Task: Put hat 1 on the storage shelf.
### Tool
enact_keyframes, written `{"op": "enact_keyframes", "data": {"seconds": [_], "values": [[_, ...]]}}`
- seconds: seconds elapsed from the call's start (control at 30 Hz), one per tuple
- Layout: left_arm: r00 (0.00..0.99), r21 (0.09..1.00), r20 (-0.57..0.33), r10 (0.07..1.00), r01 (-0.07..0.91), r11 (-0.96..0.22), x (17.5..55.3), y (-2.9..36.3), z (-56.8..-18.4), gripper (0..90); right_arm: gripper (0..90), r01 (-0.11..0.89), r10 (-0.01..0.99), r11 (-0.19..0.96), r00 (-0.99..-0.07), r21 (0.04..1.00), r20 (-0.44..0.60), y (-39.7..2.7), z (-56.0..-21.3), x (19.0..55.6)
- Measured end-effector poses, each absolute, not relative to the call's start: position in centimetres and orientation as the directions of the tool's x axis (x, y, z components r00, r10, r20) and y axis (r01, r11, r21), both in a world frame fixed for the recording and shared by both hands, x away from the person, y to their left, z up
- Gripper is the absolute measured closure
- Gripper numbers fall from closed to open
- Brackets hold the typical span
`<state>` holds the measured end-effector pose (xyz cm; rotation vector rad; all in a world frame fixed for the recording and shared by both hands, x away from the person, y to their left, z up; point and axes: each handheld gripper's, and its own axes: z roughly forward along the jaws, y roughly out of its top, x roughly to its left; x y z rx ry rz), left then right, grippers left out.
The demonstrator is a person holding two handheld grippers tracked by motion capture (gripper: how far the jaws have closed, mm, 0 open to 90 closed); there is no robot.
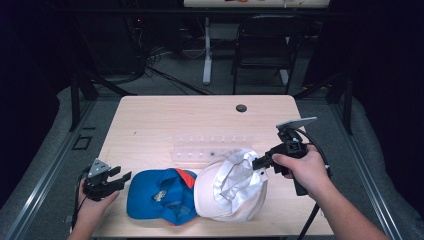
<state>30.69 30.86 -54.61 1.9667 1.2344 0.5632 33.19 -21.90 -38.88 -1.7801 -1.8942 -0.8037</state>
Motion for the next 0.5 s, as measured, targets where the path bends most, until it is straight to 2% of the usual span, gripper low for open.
{"op": "enact_keyframes", "data": {"seconds": [0.23,0.5], "values": [[0.428,0.784,-0.016,0.904,0.567,-0.255,30.7,30.9,-54.7,45.2,81.4,0.989,0.631,-0.005,-0.114,0.151,0.767,-21.7,-37.8,33.0],[0.427,0.784,-0.011,0.904,0.565,-0.257,30.6,30.8,-54.6,40.6,81.5,0.981,0.623,-0.009,-0.146,0.194,0.769,-21.7,-35.9,32.7]]}}
